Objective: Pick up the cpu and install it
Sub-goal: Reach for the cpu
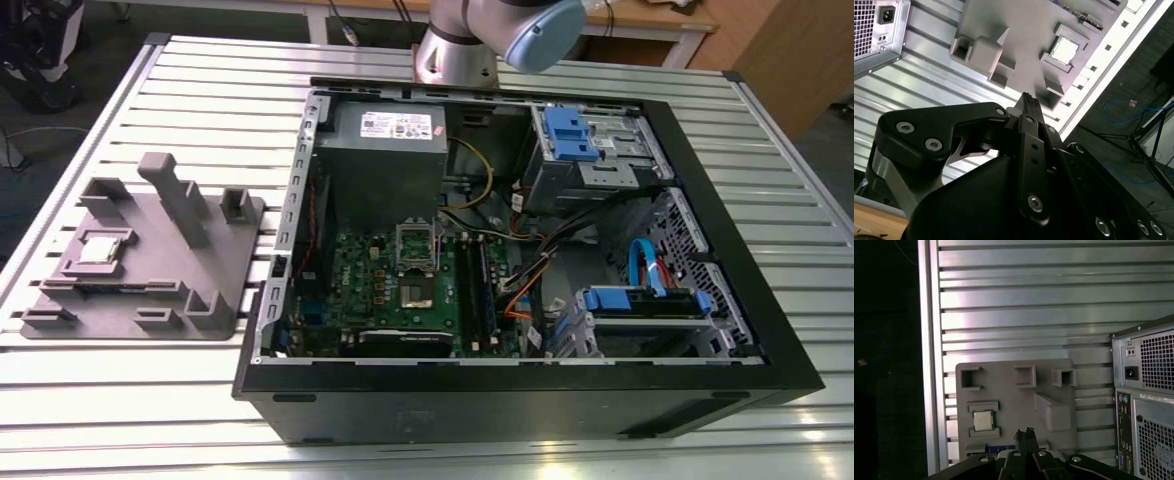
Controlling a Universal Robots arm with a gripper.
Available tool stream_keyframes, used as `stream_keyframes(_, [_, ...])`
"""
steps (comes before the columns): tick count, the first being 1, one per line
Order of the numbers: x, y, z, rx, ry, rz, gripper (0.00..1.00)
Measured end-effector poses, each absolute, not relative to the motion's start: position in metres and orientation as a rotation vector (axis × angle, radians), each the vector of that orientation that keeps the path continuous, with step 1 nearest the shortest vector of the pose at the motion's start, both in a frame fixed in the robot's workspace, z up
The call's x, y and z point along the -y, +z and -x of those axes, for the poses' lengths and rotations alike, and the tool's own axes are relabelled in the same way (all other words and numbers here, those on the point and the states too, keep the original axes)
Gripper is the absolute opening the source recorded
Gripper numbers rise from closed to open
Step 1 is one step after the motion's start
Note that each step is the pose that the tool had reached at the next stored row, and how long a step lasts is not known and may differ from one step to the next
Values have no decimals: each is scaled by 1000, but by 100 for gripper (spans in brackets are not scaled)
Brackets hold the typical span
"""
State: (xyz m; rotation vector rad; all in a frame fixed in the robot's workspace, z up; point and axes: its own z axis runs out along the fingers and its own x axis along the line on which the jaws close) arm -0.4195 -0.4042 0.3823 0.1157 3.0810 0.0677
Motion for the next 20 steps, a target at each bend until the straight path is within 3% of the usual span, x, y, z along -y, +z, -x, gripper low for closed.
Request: stream_keyframes(20, [423,355,429,-3084,59,-116,11])
